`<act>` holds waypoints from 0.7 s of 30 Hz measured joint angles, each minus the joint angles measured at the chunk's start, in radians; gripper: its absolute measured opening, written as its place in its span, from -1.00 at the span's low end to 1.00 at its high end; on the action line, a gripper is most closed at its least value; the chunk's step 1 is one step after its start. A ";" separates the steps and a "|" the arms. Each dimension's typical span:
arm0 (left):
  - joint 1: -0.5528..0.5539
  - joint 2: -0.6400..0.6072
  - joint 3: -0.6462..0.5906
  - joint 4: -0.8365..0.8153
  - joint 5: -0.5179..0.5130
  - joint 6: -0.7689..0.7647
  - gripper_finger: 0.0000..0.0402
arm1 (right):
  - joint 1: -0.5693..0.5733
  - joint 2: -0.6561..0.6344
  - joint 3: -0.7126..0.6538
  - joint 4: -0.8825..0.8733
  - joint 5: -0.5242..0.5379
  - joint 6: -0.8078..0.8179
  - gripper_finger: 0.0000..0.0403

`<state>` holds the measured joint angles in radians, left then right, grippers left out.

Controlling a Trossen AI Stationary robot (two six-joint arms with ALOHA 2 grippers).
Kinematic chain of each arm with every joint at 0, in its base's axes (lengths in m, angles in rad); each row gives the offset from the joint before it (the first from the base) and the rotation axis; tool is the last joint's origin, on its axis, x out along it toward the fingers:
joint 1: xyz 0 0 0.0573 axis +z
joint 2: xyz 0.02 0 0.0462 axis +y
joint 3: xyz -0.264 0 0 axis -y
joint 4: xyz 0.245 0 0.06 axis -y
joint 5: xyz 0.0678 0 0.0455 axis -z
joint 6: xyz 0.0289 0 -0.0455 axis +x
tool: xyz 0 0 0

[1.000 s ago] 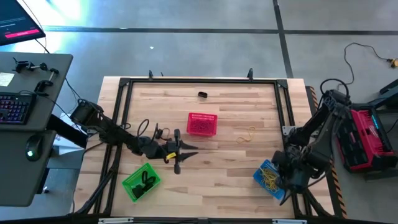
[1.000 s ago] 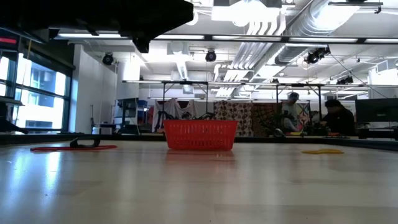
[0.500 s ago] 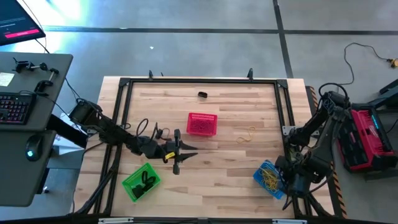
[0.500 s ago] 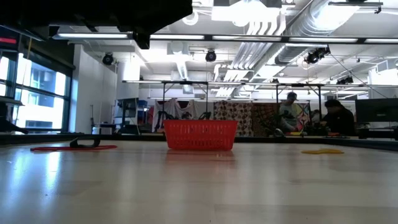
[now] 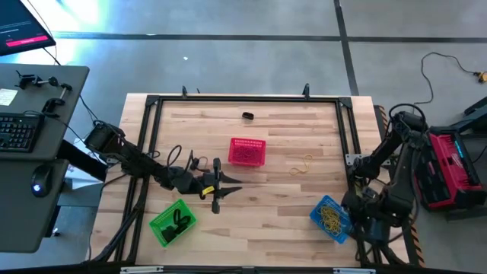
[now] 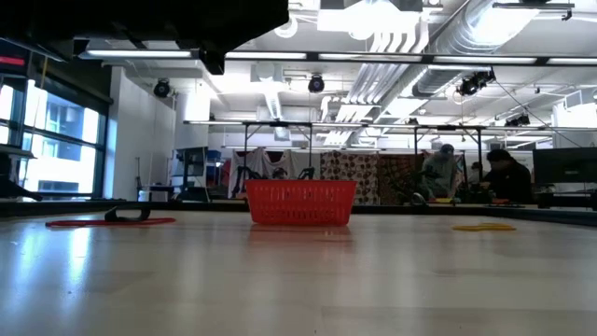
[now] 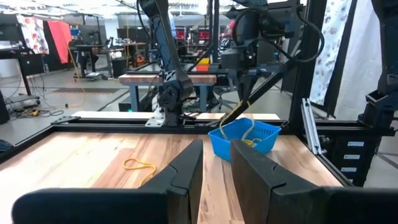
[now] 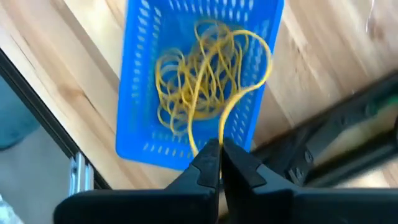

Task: Sort rubber bands into baskets
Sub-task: Put the yellow rubber band into the blue bin

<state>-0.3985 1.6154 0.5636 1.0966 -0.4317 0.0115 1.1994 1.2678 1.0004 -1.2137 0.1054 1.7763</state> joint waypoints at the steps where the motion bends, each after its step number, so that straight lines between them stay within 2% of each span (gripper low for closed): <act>1: 0.000 0.000 0.000 0.000 -0.002 -0.001 -0.64 | 0.001 0.000 0.000 0.000 0.029 -0.001 -1.00; 5: 0.000 0.000 0.000 -0.001 -0.092 -0.034 -0.65 | -0.002 0.015 0.000 -0.001 0.177 -0.059 -1.00; 7: 0.000 0.000 0.000 -0.009 -0.110 -0.036 -0.67 | -0.009 0.037 0.000 -0.002 0.215 -0.095 -1.00; 12: 0.006 -0.027 0.001 -0.081 -0.112 -0.062 -0.80 | -0.034 0.117 -0.001 -0.002 0.216 -0.141 -1.00; 18: 0.027 -0.128 0.002 -0.284 -0.112 -0.128 -0.97 | -0.070 0.211 -0.001 -0.007 0.193 -0.172 -1.00; 21: 0.034 -0.201 0.002 -0.420 -0.100 -0.163 -0.99 | -0.100 0.237 -0.001 -0.009 0.181 -0.183 -0.93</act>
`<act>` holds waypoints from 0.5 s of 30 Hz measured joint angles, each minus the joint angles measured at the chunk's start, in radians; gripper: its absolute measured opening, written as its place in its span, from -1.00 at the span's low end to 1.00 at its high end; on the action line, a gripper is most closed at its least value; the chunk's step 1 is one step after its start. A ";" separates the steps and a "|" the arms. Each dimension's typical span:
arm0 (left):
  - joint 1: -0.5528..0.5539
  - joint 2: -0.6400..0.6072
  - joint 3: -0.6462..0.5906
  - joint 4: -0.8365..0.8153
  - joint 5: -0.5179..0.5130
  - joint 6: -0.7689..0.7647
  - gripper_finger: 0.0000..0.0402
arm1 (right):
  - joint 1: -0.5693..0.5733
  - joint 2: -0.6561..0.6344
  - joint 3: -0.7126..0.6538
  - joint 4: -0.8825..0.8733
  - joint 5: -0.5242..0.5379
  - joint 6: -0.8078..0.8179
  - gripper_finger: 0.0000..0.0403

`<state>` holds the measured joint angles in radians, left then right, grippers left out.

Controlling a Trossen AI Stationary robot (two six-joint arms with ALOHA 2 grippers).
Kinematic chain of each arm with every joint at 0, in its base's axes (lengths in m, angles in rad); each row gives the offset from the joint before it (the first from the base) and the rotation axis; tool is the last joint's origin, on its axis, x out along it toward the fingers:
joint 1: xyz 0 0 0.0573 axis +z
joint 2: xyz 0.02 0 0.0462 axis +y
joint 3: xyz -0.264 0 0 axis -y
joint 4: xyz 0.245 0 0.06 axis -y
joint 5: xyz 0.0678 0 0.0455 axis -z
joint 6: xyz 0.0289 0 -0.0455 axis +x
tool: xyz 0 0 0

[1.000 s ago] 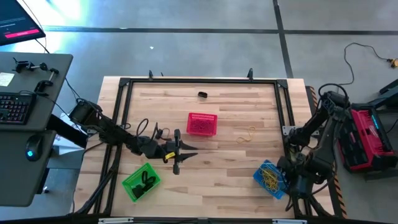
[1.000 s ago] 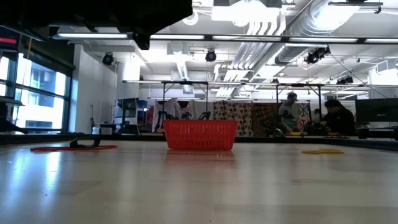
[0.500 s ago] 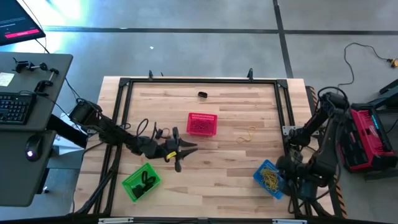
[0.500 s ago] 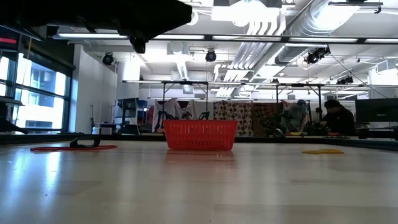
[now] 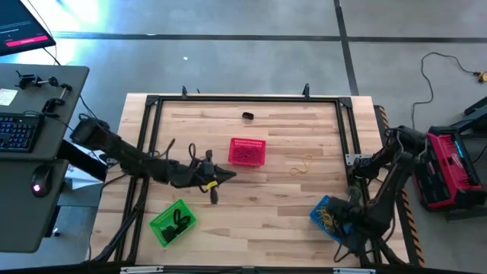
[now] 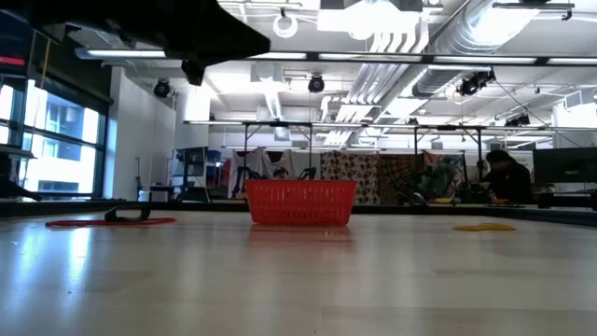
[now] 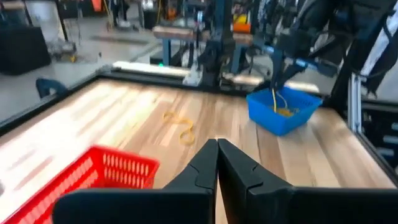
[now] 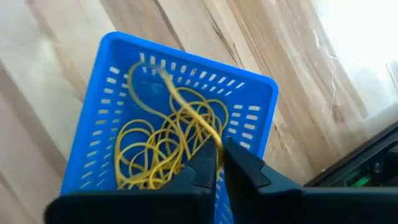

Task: Sort rubber bands into baskets
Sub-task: Put the yellow rubber band into the blue bin, then put the black rubber band into the green bin

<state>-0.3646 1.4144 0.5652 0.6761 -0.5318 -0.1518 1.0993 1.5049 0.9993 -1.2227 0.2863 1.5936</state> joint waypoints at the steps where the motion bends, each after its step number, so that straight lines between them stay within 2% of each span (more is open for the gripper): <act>1: 0.002 -0.027 0.000 -0.054 0.010 -0.010 -1.00 | -0.011 0.005 0.000 0.000 -0.008 -0.010 -0.89; 10: 0.004 -0.213 0.000 -0.544 0.070 -0.212 -1.00 | -0.088 0.006 0.001 -0.033 -0.129 -0.064 -0.35; 15: 0.005 -0.252 0.000 -0.721 0.108 -0.286 -1.00 | -0.107 -0.008 0.002 -0.067 -0.139 -0.077 -0.20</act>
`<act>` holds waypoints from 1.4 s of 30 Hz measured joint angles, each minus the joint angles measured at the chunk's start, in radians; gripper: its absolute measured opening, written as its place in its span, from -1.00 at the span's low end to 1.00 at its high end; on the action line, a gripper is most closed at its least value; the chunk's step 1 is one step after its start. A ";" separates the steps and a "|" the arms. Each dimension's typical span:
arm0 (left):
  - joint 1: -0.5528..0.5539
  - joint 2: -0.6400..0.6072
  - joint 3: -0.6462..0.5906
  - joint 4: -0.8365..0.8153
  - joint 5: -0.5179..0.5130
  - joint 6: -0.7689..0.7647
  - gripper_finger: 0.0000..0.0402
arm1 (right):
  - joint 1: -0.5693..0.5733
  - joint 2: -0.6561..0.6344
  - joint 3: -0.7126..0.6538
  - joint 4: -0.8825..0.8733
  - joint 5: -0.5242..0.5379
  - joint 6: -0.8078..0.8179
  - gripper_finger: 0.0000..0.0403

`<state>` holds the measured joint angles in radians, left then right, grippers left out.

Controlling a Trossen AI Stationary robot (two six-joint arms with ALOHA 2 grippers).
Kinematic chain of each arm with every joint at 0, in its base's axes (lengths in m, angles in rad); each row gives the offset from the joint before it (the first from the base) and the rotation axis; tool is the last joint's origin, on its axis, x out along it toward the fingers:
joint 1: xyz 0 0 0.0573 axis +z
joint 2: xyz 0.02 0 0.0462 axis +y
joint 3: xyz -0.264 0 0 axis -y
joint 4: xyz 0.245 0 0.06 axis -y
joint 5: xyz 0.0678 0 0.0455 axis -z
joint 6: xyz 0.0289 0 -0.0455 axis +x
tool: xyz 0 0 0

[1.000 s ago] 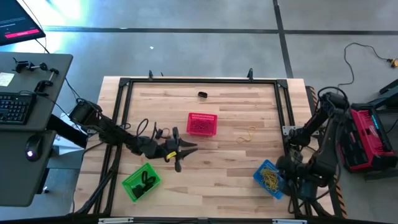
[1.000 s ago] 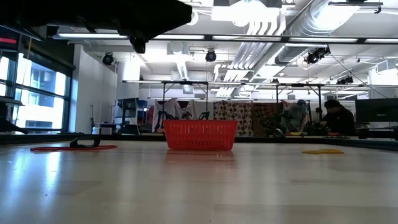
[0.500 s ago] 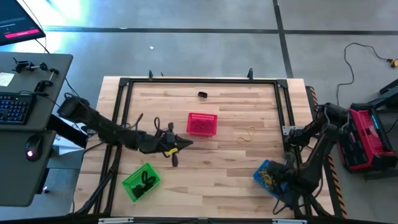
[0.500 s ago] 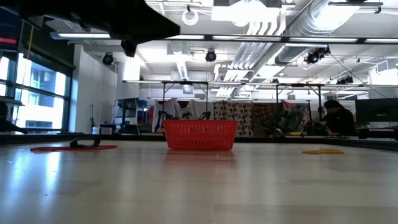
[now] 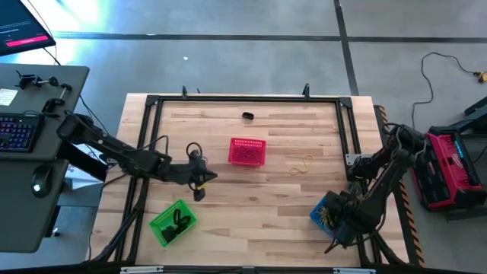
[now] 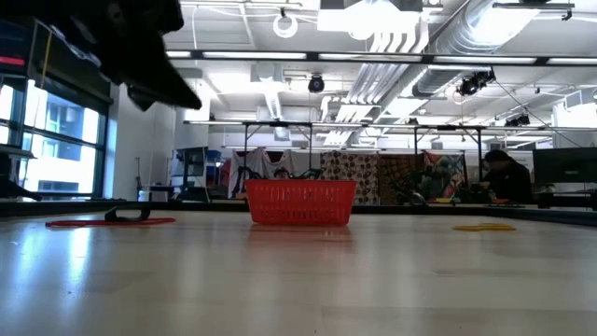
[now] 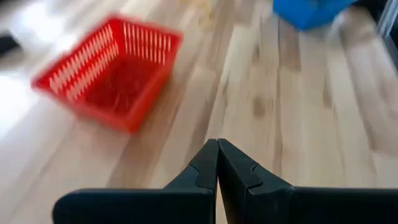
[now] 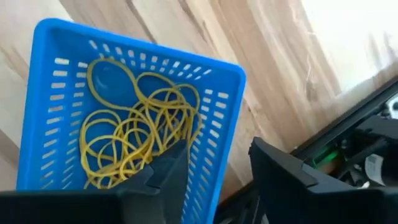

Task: Sort rubber bands into baskets
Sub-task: Put the black rubber band into the green bin

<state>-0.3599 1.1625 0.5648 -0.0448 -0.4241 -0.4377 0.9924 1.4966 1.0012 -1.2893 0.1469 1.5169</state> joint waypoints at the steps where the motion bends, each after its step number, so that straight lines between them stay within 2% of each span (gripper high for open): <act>1: 0.000 -0.005 0.000 -0.035 0.014 -0.012 -1.00 | -0.001 -0.004 0.000 -0.006 0.003 0.000 -0.20; 4: 0.004 -0.012 0.000 -0.104 0.079 -0.076 -1.00 | -0.004 -0.021 0.000 -0.014 0.035 -0.001 -0.24; 6: 0.007 -0.012 0.000 -0.151 0.105 -0.110 -1.00 | -0.016 -0.038 0.000 0.008 0.093 -0.033 -0.34; 11: 0.007 -0.011 0.000 -0.284 0.102 -0.158 -1.00 | -0.101 -0.076 0.000 0.118 0.262 -0.245 -0.84; 13: 0.007 -0.012 0.000 -0.330 0.101 -0.181 -0.99 | -0.139 -0.088 0.000 0.145 0.325 -0.351 -0.95; 16: 0.007 -0.011 0.000 -0.392 0.079 -0.238 -0.99 | -0.216 -0.098 0.000 0.195 0.375 -0.485 -0.91; 19: 0.007 -0.011 0.000 -0.449 0.034 -0.294 -0.93 | -0.295 -0.098 -0.001 0.267 0.385 -0.625 -0.96; 26: 0.008 -0.011 0.000 -0.490 -0.012 -0.350 -0.56 | -0.422 -0.098 -0.002 0.429 0.384 -0.891 -0.99; 33: 0.043 0.018 0.000 -0.542 -0.042 -0.472 -0.28 | -0.486 -0.098 -0.002 0.488 0.402 -0.997 -1.00; 42: 0.119 0.157 0.000 -0.546 -0.043 -0.495 -0.22 | -0.530 -0.097 -0.002 0.557 0.454 -1.072 -1.00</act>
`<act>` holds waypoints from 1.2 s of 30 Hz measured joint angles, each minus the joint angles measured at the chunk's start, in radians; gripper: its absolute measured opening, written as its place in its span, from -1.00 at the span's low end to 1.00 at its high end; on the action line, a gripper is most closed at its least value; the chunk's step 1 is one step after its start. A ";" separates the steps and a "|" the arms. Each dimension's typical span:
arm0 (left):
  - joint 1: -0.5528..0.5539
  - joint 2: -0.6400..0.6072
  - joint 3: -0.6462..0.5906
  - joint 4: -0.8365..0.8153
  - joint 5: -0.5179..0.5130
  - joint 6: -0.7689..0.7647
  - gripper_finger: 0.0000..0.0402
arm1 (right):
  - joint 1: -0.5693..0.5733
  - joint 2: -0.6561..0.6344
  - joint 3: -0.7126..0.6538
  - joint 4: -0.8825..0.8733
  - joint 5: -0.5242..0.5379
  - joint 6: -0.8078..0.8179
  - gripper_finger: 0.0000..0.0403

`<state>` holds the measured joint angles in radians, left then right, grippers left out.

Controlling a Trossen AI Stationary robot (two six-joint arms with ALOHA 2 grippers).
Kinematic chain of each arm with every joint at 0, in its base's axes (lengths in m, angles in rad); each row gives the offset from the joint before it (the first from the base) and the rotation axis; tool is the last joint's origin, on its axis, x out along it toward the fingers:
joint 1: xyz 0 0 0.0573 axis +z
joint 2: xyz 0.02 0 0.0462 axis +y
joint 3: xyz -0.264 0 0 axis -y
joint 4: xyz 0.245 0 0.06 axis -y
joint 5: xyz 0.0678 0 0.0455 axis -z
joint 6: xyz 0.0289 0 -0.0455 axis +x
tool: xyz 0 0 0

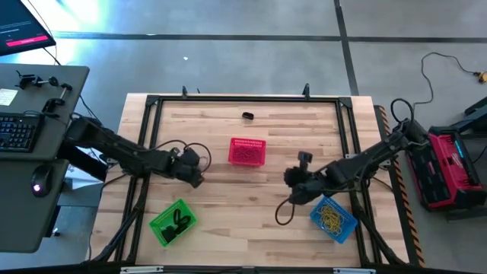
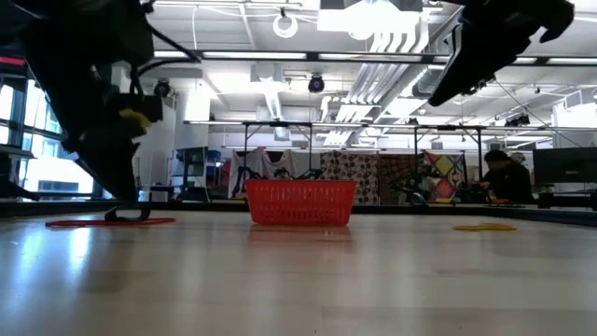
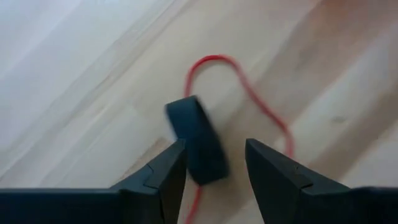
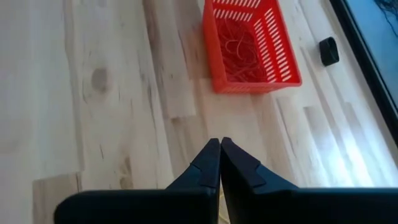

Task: Sort rubber bands into baskets
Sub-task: Put the black rubber band into the green bin

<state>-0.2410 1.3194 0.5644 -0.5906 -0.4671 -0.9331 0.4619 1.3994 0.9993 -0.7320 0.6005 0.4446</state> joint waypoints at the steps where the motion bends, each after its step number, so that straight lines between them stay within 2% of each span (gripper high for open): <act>1: 0.010 0.013 0.000 -0.006 0.000 -0.007 -0.22 | -0.003 0.000 0.000 0.004 0.002 -0.004 -1.00; 7: 0.054 0.088 0.000 -0.022 0.007 -0.006 -0.23 | -0.004 0.000 0.000 0.012 0.025 -0.016 -1.00; 10: 0.058 0.110 0.002 -0.014 0.001 0.021 -0.29 | -0.004 0.000 0.000 0.012 0.025 -0.017 -1.00; 14: 0.053 0.104 0.001 -0.007 0.007 0.050 -0.48 | -0.004 0.000 0.000 0.013 0.027 -0.017 -1.00; 20: 0.032 0.074 0.009 -0.029 0.010 0.100 -0.90 | -0.004 0.000 0.000 0.017 0.027 -0.017 -1.00; 22: 0.021 0.067 0.025 -0.042 0.001 0.120 -0.97 | -0.004 0.000 0.000 0.019 0.027 -0.017 -1.00; 29: -0.023 0.044 0.113 -0.096 -0.007 0.214 -0.99 | -0.004 0.000 0.000 0.019 0.026 -0.017 -1.00; 36: -0.147 0.039 0.237 -0.113 0.154 0.439 -0.99 | -0.004 0.000 0.000 0.020 0.026 -0.016 -1.00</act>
<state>-0.3875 1.3582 0.8009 -0.7039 -0.3129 -0.4945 0.4576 1.3998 0.9993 -0.7116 0.6266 0.4286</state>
